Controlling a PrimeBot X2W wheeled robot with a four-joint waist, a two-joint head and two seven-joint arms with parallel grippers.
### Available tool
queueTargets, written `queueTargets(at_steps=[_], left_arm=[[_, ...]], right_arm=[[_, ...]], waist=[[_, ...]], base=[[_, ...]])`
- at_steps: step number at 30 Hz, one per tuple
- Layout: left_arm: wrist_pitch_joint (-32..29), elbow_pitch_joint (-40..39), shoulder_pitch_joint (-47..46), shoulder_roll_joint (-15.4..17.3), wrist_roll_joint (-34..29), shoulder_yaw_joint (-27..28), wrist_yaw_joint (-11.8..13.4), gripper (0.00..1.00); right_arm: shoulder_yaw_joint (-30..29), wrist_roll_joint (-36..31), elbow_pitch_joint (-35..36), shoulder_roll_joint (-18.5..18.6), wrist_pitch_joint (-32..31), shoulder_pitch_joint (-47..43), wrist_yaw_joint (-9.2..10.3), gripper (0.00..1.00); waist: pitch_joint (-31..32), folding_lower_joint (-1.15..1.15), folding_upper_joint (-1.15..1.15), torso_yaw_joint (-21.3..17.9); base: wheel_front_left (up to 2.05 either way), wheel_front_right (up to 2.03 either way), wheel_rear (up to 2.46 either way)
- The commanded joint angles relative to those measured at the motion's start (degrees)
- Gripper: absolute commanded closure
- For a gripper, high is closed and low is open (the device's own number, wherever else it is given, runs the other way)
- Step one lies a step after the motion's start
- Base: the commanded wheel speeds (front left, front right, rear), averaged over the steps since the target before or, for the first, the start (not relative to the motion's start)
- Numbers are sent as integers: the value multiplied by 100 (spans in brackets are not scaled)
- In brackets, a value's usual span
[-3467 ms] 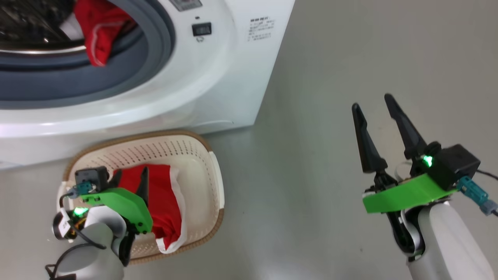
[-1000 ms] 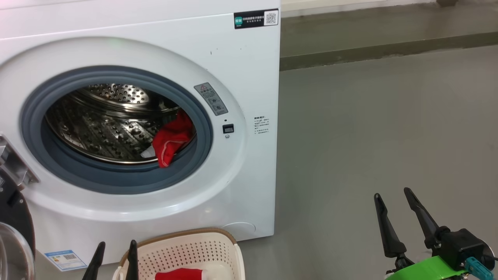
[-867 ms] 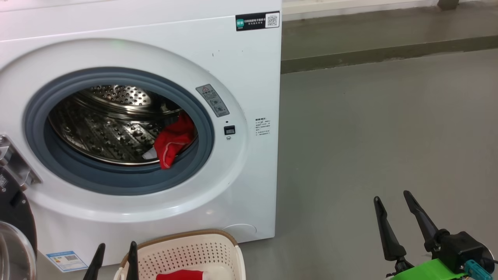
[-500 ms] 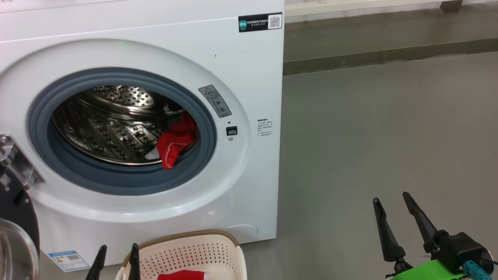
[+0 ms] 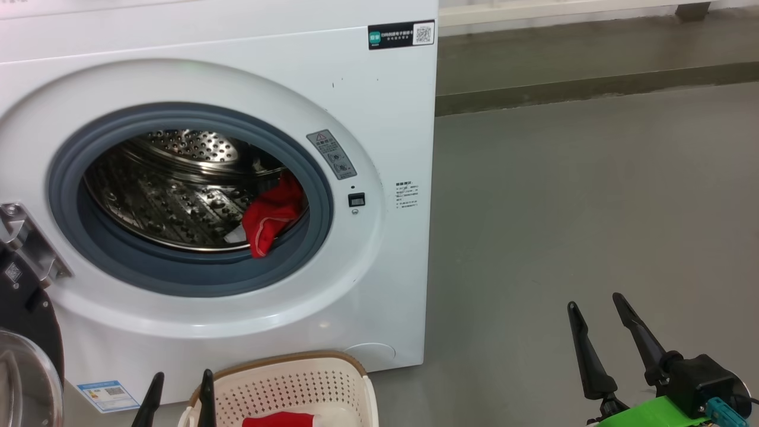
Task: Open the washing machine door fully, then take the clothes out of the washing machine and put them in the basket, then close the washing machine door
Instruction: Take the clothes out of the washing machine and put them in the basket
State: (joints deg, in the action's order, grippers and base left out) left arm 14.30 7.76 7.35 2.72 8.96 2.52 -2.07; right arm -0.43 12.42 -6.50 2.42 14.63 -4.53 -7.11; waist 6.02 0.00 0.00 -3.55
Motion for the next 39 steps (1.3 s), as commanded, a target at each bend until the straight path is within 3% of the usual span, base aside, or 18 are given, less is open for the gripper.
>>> queueTargets(at_steps=[1,20,33,39], left_arm=[[70,-174,-64,16,7,172,40,0],[70,-88,-265,16,104,104,46,0],[70,1039,-1798,283,424,197,-218,0],[70,1735,-2959,428,685,220,-369,0]], right_arm=[[159,-58,128,45,37,137,-37,0],[265,-58,125,45,37,147,-37,0],[294,-135,151,45,37,396,-37,0],[289,-150,258,45,37,970,-37,0]], waist=[[5,0,0,-1],[-95,0,0,84],[-694,0,0,59],[-1474,0,0,-14]], base=[[0,0,0],[0,0,0],[0,0,0],[0,0,0]])
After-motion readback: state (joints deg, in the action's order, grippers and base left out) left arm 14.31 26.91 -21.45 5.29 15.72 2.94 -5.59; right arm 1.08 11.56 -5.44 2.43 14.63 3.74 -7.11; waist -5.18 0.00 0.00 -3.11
